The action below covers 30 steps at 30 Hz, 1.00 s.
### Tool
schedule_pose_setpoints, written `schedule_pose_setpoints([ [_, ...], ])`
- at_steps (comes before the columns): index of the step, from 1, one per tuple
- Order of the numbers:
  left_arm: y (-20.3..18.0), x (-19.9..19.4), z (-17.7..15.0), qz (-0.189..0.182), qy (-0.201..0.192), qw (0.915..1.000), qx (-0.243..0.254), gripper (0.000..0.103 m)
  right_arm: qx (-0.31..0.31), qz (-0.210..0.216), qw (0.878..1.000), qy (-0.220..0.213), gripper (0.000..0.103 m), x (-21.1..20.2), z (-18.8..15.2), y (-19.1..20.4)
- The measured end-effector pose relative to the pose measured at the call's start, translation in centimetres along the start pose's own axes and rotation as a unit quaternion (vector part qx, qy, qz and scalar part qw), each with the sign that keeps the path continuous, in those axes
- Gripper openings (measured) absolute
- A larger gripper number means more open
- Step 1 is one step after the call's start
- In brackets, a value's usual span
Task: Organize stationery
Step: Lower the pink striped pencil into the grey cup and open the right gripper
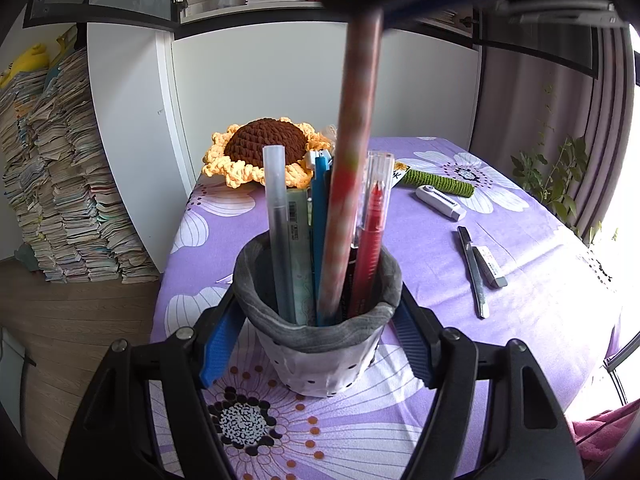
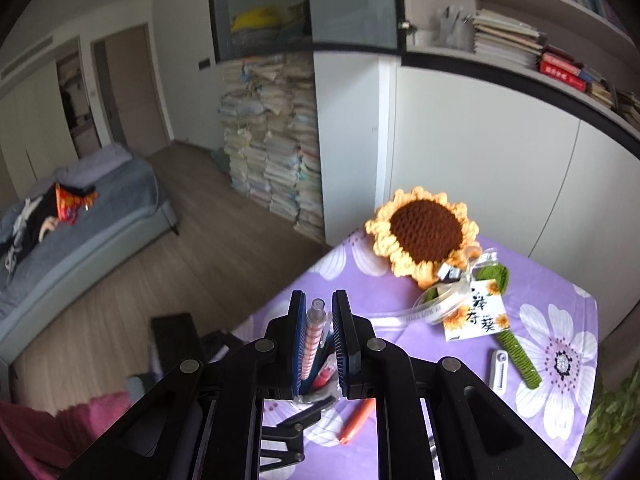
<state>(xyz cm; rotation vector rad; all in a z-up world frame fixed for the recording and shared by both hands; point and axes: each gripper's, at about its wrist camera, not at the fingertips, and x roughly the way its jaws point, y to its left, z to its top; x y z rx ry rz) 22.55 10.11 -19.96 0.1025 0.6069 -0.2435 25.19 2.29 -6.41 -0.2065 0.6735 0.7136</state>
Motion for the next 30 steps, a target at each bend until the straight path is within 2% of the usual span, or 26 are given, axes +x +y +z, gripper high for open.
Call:
schedule_pose_setpoints([
  [5, -0.1, 0.0, -0.1, 0.001, -0.001, 1.0, 0.003, 0.07, -0.005, 0.005, 0.999, 0.036, 0.014, 2.3, -1.4, 0.3],
  [11, 0.0, -0.1, 0.0, -0.001, -0.002, 1.0, 0.0, 0.07, 0.029, 0.029, 0.998, 0.053, 0.014, 3.0, -1.9, -1.2],
  [14, 0.0, -0.1, 0.0, -0.001, -0.002, 1.0, 0.0, 0.07, 0.054, 0.041, 0.996, 0.059, 0.015, 2.5, -2.2, -2.3],
  [17, 0.0, 0.0, 0.0, -0.002, -0.003, 1.0, 0.0, 0.07, 0.082, 0.038, 0.995, 0.046, 0.015, 1.0, -2.5, -3.8],
  [20, 0.0, 0.0, 0.0, -0.002, -0.004, 1.0, -0.001, 0.07, 0.115, 0.023, 0.992, 0.036, 0.024, -0.4, -3.0, -6.1],
  [22, 0.0, 0.0, 0.0, -0.002, -0.004, 1.0, -0.001, 0.07, 0.141, -0.007, 0.989, 0.041, 0.038, -0.9, -3.8, -8.0],
  [24, 0.0, 0.0, 0.0, -0.002, -0.004, 1.0, -0.001, 0.07, 0.18, -0.042, 0.98, 0.067, 0.041, -0.4, -5.0, -10.3],
  [30, 0.0, 0.0, 0.0, -0.001, -0.003, 1.0, -0.001, 0.07, 0.279, -0.114, 0.937, 0.177, 0.041, 4.1, -10.4, -17.1],
])
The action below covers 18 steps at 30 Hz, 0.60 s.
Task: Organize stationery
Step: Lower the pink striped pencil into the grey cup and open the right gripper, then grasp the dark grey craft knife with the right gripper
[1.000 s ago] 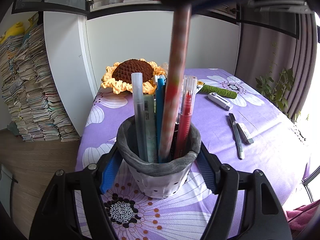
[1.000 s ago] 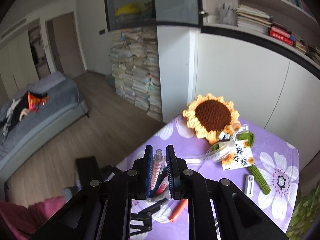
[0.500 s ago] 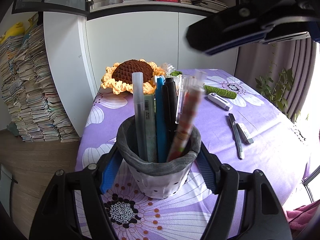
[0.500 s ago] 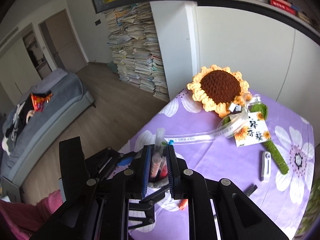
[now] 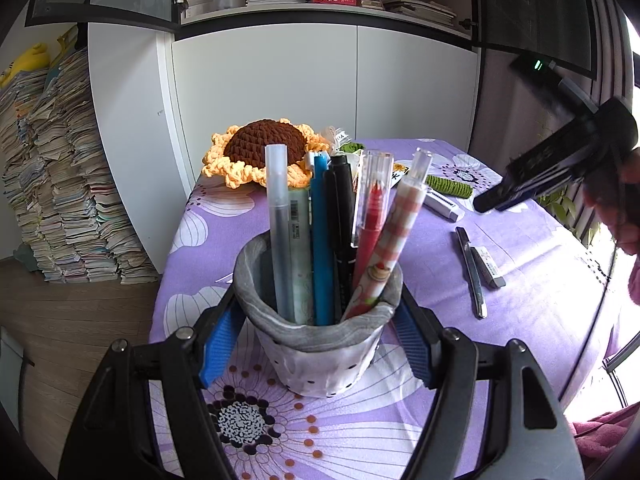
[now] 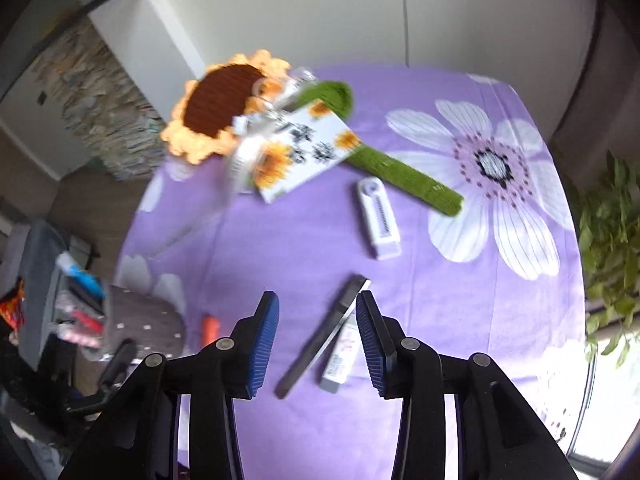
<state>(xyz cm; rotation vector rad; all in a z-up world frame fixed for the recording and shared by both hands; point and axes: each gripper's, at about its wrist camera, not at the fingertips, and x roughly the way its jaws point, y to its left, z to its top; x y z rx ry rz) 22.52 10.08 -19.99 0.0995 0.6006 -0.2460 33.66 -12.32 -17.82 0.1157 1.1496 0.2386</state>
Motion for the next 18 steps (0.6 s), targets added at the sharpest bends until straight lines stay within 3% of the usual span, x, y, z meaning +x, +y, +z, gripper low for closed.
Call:
schedule_pose_setpoints([
  [4, 0.0, 0.0, -0.1, 0.001, 0.001, 1.0, 0.0, 0.07, 0.046, 0.007, 0.998, 0.047, 0.041, 3.7, 0.4, -2.5],
  [8, -0.1, 0.0, 0.0, 0.001, 0.002, 1.0, -0.001, 0.07, 0.055, 0.012, 0.996, 0.067, 0.041, 5.5, 0.7, -2.4],
  [11, -0.1, 0.0, 0.0, 0.002, 0.002, 1.0, 0.0, 0.07, 0.036, 0.005, 0.997, 0.071, 0.026, 6.3, 0.9, -1.3],
  [15, -0.1, 0.0, 0.0, 0.002, 0.002, 1.0, 0.0, 0.07, 0.011, -0.021, 0.997, 0.069, 0.015, 7.1, 1.2, 0.1],
  [18, -0.1, 0.0, 0.0, 0.002, 0.002, 1.0, -0.001, 0.07, -0.026, -0.053, 0.996, 0.06, 0.013, 7.5, 1.2, 1.8],
])
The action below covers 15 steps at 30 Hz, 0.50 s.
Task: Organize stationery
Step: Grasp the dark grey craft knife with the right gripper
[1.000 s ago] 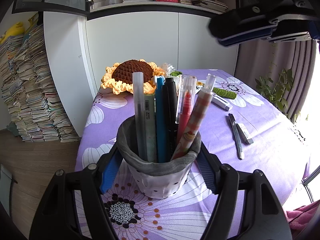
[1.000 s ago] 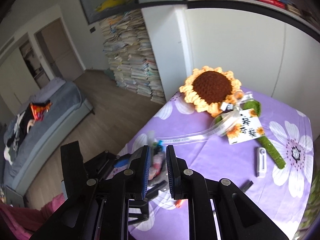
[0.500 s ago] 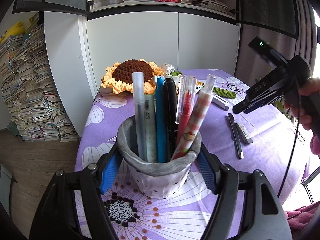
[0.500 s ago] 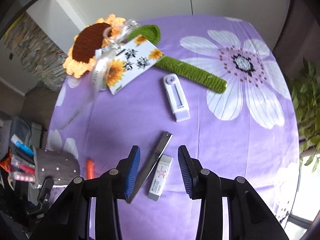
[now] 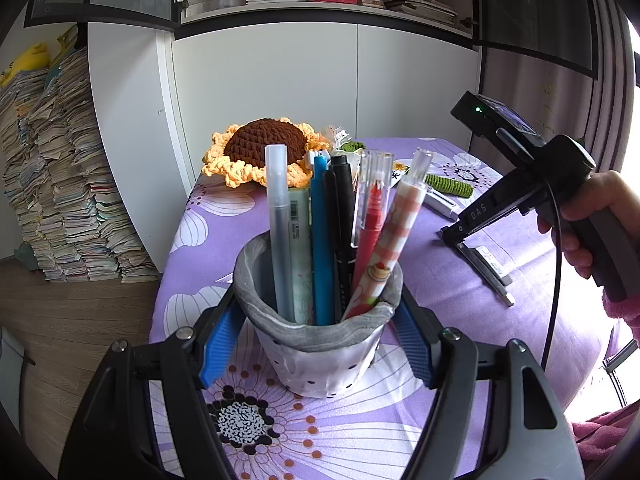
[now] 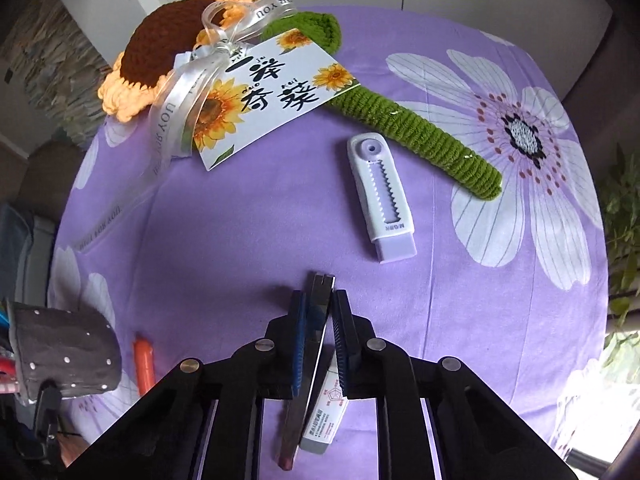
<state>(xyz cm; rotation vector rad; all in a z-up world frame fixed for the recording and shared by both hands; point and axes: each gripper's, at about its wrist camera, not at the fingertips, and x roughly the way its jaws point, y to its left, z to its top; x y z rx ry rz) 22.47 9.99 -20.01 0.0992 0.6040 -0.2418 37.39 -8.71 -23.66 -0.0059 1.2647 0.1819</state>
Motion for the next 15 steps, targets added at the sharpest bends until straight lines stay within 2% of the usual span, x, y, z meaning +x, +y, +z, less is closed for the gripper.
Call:
schedule_pose_setpoints([
  [2, 0.0, 0.0, 0.0, 0.0, 0.0, 1.0, 0.0, 0.07, -0.011, -0.001, 1.0, -0.006, 0.012, -0.2, -0.2, 0.9],
  [8, 0.0, 0.0, 0.0, -0.001, -0.001, 1.0, 0.0, 0.07, -0.03, 0.053, 0.996, -0.061, 0.012, -5.0, -1.2, 2.8],
  [12, -0.1, 0.0, 0.1, -0.001, -0.003, 1.0, -0.001, 0.07, -0.066, 0.079, 0.987, -0.121, 0.012, -10.2, -2.3, 4.4],
  [15, -0.1, 0.0, 0.1, -0.002, -0.003, 1.0, -0.001, 0.07, -0.096, 0.101, 0.975, -0.173, 0.012, -14.3, -3.4, 6.1],
])
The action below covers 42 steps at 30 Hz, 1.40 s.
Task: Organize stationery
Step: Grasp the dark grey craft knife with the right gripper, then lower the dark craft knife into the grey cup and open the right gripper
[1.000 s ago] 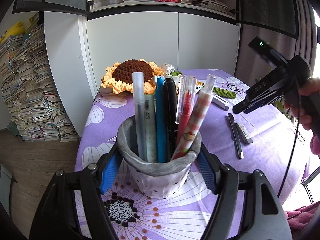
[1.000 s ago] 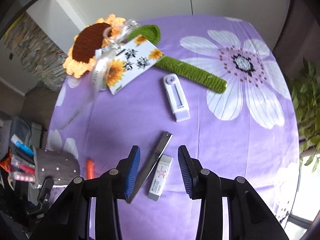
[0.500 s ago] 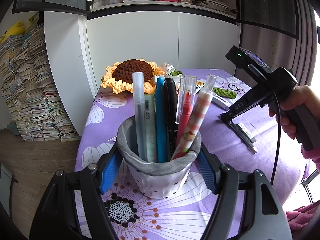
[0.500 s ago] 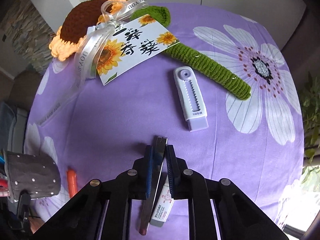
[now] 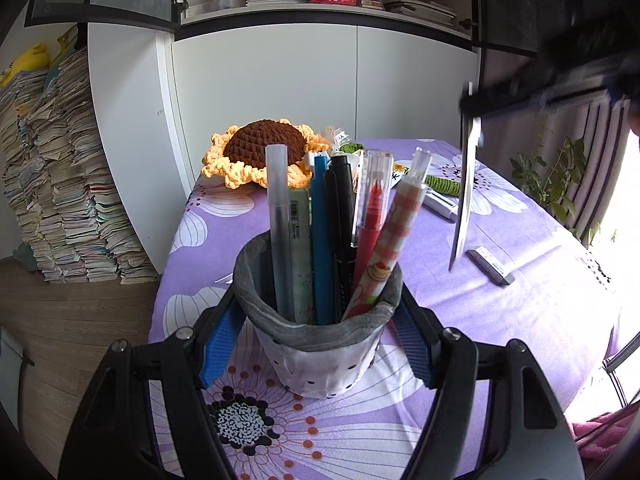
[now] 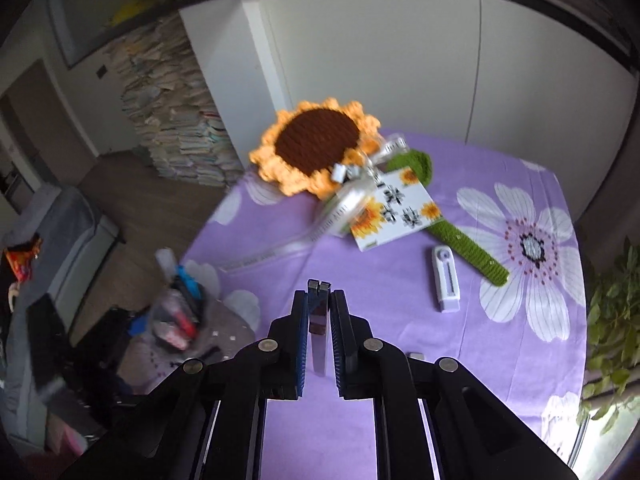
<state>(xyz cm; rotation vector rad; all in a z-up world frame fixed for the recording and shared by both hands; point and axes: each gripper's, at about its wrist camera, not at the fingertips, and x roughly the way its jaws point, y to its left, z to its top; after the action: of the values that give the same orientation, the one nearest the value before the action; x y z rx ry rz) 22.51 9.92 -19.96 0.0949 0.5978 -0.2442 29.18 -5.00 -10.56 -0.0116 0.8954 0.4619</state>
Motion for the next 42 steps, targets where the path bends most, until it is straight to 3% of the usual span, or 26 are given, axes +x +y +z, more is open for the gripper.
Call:
schedule_pose_setpoints([
  [7, 0.0, 0.1, 0.1, 0.0, -0.001, 1.0, -0.001, 0.07, -0.052, 0.059, 0.992, -0.101, 0.012, -6.9, 2.3, 3.7],
  [11, 0.0, 0.1, 0.0, 0.0, -0.001, 1.0, -0.001, 0.07, -0.083, 0.098, 0.984, -0.127, 0.012, -8.2, 3.4, 6.1],
  [16, -0.1, 0.2, 0.1, -0.001, -0.001, 1.0, -0.001, 0.07, -0.113, 0.119, 0.983, -0.08, 0.012, -4.2, 3.4, 8.8],
  [22, -0.2, 0.2, 0.1, -0.001, -0.002, 1.0, -0.001, 0.07, -0.125, 0.109, 0.986, -0.032, 0.012, 0.6, 2.3, 9.8],
  [28, -0.3, 0.3, 0.1, -0.002, -0.002, 1.0, 0.0, 0.07, -0.127, 0.11, 0.985, -0.023, 0.012, 2.6, 1.5, 9.7],
  [38, -0.2, 0.2, 0.0, -0.002, -0.002, 1.0, 0.0, 0.07, -0.118, 0.127, 0.984, -0.051, 0.012, 2.8, 0.9, 9.4],
  [42, -0.3, 0.2, 0.0, -0.001, -0.002, 1.0, 0.001, 0.071, -0.121, 0.12, 0.985, -0.038, 0.012, 3.2, 0.7, 9.3],
])
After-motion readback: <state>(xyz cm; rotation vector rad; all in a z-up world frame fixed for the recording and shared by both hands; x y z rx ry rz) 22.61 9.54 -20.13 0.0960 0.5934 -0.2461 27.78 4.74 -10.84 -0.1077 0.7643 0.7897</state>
